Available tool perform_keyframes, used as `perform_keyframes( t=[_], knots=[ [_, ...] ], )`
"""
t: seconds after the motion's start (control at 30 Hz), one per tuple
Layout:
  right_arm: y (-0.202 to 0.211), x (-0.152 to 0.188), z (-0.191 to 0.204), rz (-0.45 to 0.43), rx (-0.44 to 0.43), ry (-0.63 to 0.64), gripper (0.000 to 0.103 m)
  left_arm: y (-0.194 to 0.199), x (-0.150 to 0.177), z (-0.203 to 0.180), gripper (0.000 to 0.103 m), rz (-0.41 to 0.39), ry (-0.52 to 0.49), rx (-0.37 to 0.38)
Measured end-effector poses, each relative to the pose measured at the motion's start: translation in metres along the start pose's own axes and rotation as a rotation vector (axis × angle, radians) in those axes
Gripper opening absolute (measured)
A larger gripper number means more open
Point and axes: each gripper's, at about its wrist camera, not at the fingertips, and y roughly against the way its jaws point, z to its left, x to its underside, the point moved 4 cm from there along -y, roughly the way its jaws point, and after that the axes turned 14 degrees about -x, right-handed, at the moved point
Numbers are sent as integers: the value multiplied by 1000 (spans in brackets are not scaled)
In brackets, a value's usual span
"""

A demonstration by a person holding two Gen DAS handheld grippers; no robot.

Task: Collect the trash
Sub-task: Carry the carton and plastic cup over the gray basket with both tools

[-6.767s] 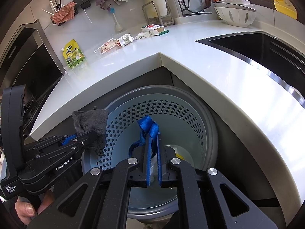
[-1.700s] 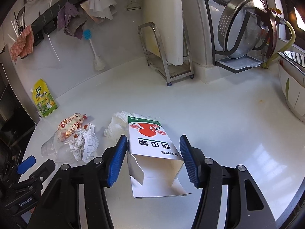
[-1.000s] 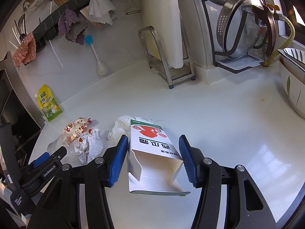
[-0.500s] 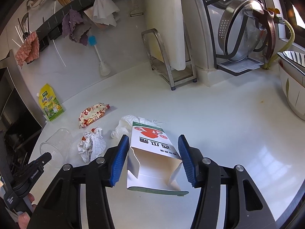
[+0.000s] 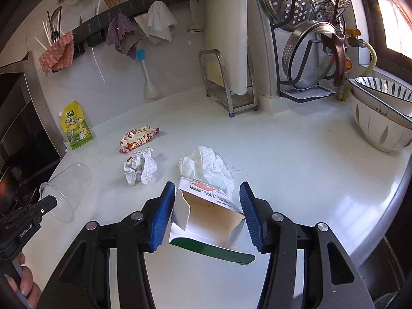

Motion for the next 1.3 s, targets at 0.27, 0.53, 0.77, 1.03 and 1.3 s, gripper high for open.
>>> perform_keyframes(
  t=[0.27,0.53,0.77,1.03,1.3],
  knots=[
    [50,27,23,-19,23,-12,50,40,19,3,5,-15,-37,73],
    [97,62,54,-28,52,-7,50,82,51,4,5,-22,-83,157],
    [130,105,85,-21,63,-14,50,114,88,13,5,-12,-114,225],
    [166,162,109,-17,64,-38,50,142,136,19,5,-1,-167,266],
    [186,201,123,-11,67,-32,50,157,173,21,5,23,-193,292]
  ],
)
